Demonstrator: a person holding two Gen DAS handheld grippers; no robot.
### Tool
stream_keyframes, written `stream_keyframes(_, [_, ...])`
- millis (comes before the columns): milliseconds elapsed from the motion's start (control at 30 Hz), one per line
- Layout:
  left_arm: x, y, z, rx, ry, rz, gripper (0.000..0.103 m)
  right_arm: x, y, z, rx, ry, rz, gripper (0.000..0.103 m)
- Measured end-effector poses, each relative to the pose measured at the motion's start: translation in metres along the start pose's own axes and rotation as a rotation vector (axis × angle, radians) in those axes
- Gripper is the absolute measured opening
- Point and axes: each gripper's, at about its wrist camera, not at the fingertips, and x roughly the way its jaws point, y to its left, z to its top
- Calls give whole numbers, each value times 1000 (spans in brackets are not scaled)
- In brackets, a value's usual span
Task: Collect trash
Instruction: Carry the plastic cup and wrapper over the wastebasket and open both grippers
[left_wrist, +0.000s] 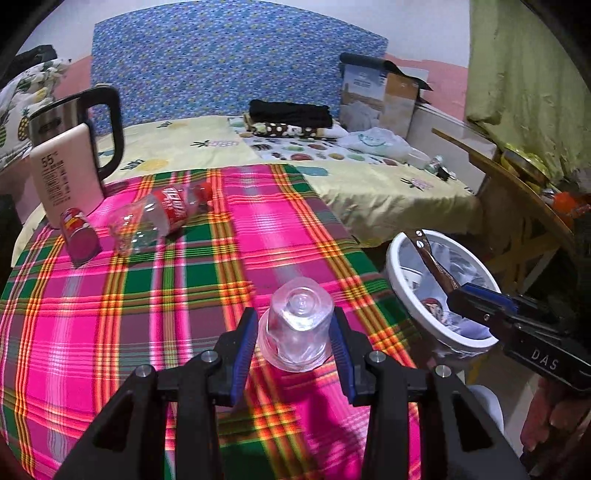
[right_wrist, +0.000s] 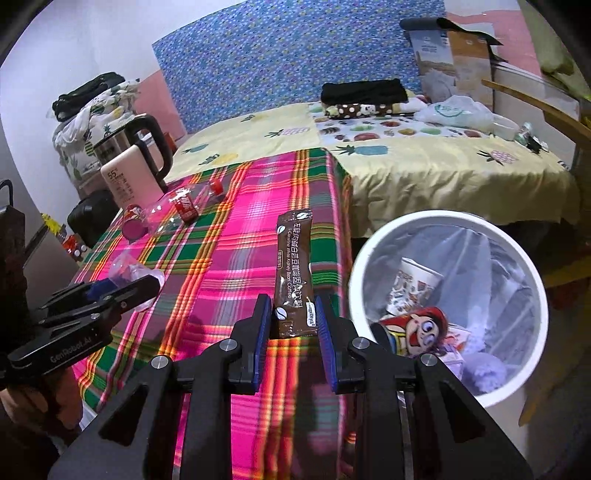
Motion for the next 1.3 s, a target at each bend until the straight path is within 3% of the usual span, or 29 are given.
stream_keyframes(633, [34,-90,15,141,28,-137,41,-31,-77,-21,163,-45,-130,25])
stream_keyframes(1300, [90,-152,14,240,131,-249,41,-25,-131,-34,261,10,-196,26])
